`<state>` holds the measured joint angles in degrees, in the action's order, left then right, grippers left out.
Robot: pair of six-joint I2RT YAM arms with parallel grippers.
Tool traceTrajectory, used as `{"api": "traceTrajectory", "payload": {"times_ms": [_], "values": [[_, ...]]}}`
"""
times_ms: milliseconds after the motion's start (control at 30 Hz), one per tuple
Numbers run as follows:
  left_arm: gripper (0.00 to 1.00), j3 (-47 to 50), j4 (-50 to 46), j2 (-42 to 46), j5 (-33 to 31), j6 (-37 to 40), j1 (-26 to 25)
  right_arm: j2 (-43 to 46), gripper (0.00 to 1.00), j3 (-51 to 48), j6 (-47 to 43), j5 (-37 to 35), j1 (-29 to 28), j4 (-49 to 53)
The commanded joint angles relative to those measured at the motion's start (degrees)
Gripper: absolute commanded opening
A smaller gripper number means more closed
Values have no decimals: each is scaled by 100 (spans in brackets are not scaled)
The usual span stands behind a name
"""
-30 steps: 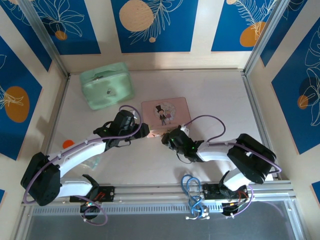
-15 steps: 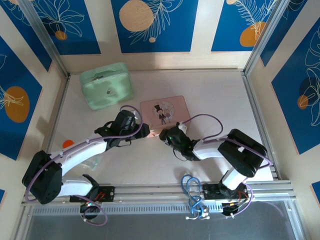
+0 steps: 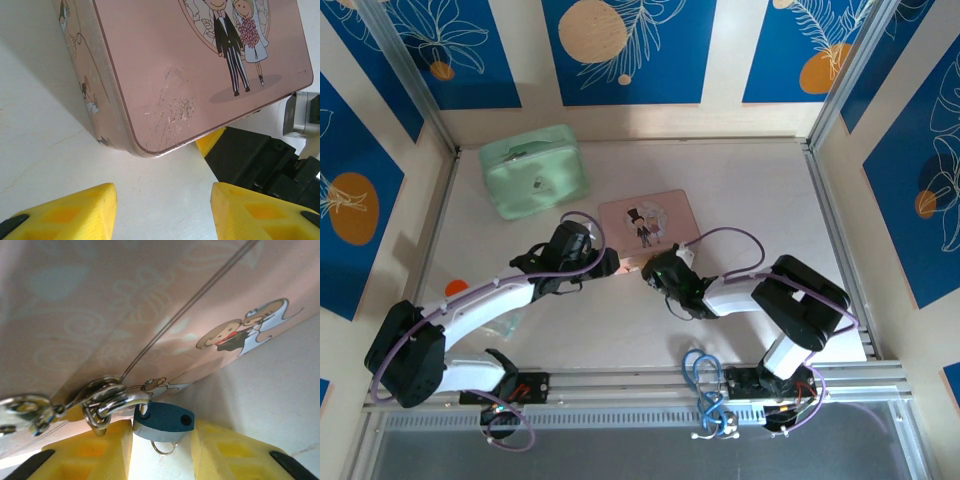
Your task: Unlock the padlock with the key
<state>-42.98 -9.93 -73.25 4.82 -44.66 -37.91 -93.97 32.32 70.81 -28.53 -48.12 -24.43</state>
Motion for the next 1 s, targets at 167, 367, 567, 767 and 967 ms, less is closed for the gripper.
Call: {"api": "traceTrajectory", "payload": {"times_ms": [167, 367, 567, 767, 967], "values": [[53, 132, -62, 44, -89, 133, 126, -306, 25, 137, 47, 102, 122, 72], [53, 141, -69, 56, -95, 141, 161, -204, 23, 134, 116, 76, 67, 208], [53, 159, -39, 27, -95, 125, 180, -13, 20, 151, 135, 6, -17, 448], [53, 128, -3, -48, -73, 116, 189, 153, 7, 194, 124, -16, -105, 619], [53, 97, 1, -100, -69, 133, 191, 330, 1, 244, -25, -117, -235, 790]]}}
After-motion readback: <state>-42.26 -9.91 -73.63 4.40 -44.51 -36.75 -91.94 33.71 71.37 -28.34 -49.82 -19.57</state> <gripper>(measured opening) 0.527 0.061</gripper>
